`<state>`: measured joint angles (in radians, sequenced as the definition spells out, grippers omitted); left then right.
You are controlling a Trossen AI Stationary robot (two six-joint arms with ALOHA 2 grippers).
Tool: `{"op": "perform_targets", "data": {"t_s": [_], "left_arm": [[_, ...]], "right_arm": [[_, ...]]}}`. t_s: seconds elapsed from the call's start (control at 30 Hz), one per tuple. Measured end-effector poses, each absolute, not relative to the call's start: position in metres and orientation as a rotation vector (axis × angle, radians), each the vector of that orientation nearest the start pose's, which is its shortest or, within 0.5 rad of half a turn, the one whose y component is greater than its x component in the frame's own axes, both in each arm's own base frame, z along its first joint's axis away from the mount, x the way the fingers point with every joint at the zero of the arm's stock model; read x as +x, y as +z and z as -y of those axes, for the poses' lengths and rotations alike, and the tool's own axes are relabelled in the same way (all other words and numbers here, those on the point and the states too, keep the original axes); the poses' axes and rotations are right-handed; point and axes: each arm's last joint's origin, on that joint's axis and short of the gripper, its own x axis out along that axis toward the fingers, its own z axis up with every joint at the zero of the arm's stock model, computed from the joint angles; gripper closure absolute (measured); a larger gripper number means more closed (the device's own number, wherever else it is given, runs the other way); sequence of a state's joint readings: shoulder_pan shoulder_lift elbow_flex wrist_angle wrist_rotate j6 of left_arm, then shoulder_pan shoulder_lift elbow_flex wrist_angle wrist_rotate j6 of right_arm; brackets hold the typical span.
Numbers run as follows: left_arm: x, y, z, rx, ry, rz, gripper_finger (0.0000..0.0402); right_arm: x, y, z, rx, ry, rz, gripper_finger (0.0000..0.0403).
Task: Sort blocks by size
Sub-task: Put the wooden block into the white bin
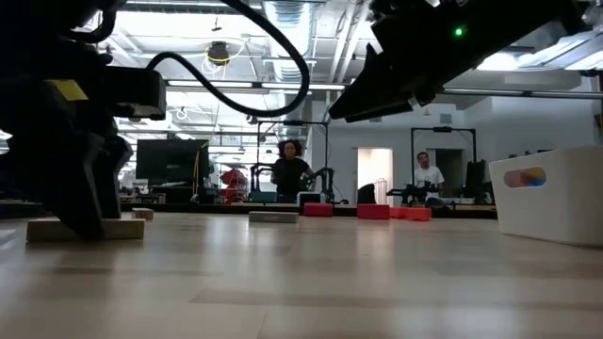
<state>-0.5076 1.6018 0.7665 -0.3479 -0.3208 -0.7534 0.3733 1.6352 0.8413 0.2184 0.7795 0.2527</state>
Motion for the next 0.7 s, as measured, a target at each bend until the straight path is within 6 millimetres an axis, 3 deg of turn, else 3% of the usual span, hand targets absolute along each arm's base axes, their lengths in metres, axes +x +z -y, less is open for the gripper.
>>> {"op": "perform_targets", "data": {"t_s": [0.3, 0.33, 0.4, 0.47, 0.6, 0.7], "left_arm": [[0.242, 0.143, 0.12, -0.06, 0.276, -1.003, 0.0319], [0.242, 0.145, 0.12, -0.039, 0.273, -0.99, 0.0322], [0.242, 0.152, 0.119, -0.017, 0.26, -0.961, 0.0374], [0.239, 0.162, 0.115, 0.014, 0.259, -0.925, 0.0399], [0.238, 0.193, 0.101, 0.061, 0.3, -0.779, 0.04], [0.237, 0.206, 0.088, 0.086, 0.31, -0.745, 0.0399]], "right_arm": [[0.309, 0.186, -0.101, -0.088, -0.442, -0.439, 0.0129], [0.307, 0.188, -0.102, -0.1, -0.434, -0.454, 0.0129], [0.299, 0.194, -0.102, -0.099, -0.422, -0.482, 0.0129], [0.289, 0.202, -0.101, -0.076, -0.427, -0.511, 0.0129], [0.271, 0.214, -0.099, -0.048, -0.451, -0.545, 0.0129], [0.269, 0.217, -0.099, -0.035, -0.458, -0.534, 0.0129]]}}
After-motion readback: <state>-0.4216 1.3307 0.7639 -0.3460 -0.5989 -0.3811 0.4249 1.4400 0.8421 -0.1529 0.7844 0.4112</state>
